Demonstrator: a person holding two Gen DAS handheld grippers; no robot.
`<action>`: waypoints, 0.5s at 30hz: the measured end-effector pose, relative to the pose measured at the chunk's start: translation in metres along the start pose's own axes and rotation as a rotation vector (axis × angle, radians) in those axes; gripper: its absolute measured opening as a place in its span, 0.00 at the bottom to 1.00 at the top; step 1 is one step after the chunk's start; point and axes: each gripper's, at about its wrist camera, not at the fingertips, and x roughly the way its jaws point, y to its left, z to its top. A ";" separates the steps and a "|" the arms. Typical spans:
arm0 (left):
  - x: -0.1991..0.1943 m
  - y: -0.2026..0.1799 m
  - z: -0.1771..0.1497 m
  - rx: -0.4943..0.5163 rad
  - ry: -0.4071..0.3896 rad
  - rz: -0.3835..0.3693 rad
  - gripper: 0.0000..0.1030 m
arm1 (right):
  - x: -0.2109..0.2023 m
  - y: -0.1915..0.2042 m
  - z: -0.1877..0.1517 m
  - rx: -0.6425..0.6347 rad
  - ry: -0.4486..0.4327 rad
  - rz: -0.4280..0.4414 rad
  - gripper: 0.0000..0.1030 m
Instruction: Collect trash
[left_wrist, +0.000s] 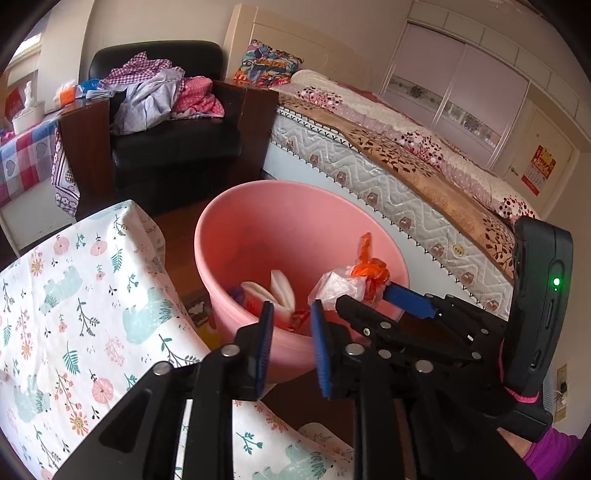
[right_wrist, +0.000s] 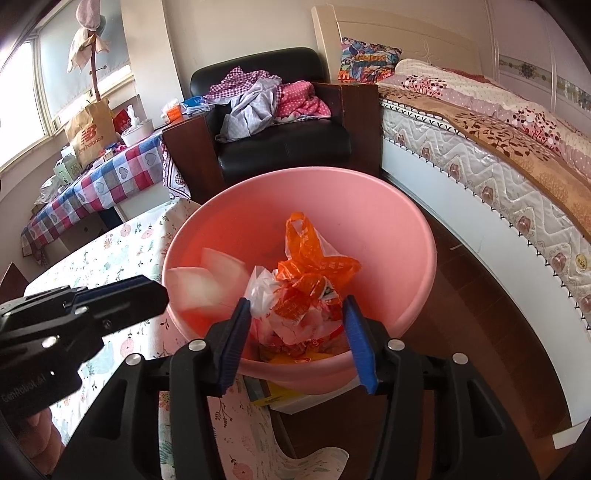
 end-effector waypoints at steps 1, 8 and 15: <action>0.000 -0.001 0.000 0.006 -0.008 -0.001 0.23 | 0.000 0.000 0.000 -0.002 -0.001 0.000 0.52; -0.013 -0.005 -0.002 0.039 -0.054 -0.002 0.28 | 0.002 0.001 0.000 -0.019 -0.005 -0.011 0.52; -0.021 -0.006 -0.011 0.037 -0.058 0.022 0.29 | 0.004 0.005 -0.003 -0.071 -0.021 -0.036 0.52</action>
